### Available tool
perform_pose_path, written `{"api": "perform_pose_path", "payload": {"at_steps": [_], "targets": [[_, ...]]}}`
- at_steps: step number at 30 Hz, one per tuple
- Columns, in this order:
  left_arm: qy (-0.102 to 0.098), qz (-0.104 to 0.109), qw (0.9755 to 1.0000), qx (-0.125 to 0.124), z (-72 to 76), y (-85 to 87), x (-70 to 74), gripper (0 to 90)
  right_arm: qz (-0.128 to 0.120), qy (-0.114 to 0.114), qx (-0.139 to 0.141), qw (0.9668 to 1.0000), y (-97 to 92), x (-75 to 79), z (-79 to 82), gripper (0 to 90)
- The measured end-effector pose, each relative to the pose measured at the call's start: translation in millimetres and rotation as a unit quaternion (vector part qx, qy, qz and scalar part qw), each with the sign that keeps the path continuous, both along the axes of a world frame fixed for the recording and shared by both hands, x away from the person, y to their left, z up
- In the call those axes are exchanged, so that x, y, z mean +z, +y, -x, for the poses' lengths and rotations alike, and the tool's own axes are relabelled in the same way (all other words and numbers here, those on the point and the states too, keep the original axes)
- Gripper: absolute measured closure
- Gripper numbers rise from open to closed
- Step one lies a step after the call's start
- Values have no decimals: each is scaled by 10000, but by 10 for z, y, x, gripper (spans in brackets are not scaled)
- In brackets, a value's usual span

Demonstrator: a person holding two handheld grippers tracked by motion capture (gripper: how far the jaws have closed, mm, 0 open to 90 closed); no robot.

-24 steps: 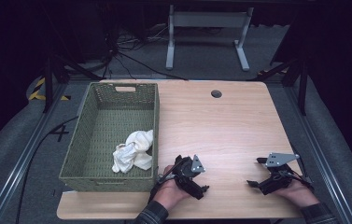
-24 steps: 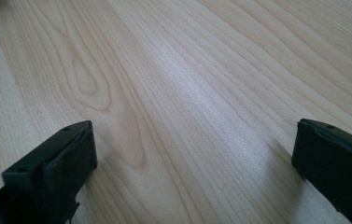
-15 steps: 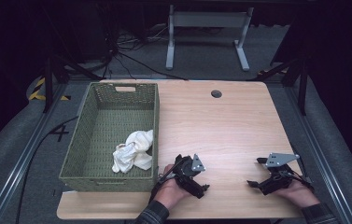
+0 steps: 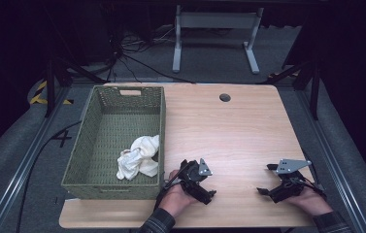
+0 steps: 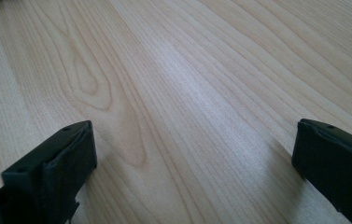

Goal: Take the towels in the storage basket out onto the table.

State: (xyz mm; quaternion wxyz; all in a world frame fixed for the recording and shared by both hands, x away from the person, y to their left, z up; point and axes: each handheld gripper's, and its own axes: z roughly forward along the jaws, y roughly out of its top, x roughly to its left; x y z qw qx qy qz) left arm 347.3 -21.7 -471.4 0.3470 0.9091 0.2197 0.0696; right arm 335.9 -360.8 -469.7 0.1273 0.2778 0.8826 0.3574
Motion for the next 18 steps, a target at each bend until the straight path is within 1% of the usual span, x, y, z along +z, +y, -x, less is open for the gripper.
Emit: {"api": "perform_pose_path", "payload": {"at_steps": [2,5,6,7,9,11,12,13,14,15,17,18], "targets": [[-26,23,10000,-27,-11,2,19,1,1,-2,-2,10000,0,0,1,0],[-29,62,10000,49,-26,3,50,1,1,-2,-2,10000,0,0,1,0],[-56,23,10000,29,-25,2,69,0,2,-4,-10,10000,1,-1,3,0],[-111,43,9999,13,-31,2,87,0,0,-6,-11,10000,1,-1,5,0],[-125,117,9998,65,-48,22,125,0,0,-2,-8,10000,0,0,4,0],[-65,252,9996,91,-61,29,154,0,1,-4,-9,10000,0,0,4,0],[-88,245,9996,109,-66,23,170,1,1,-2,-9,10000,0,0,3,0],[-156,198,9997,72,-68,18,189,0,-1,-3,-8,10000,0,0,3,0],[-171,195,9997,52,-69,17,206,1,2,-3,-10,10000,1,0,4,0],[-141,242,9996,65,-74,15,220,1,2,-9,-16,10000,1,-1,5,0],[-157,236,9996,62,-75,20,242,1,3,-5,-13,10000,0,0,4,0],[-121,264,9995,74,-78,18,247,1,3,-3,-12,10000,1,0,4,0]]}}
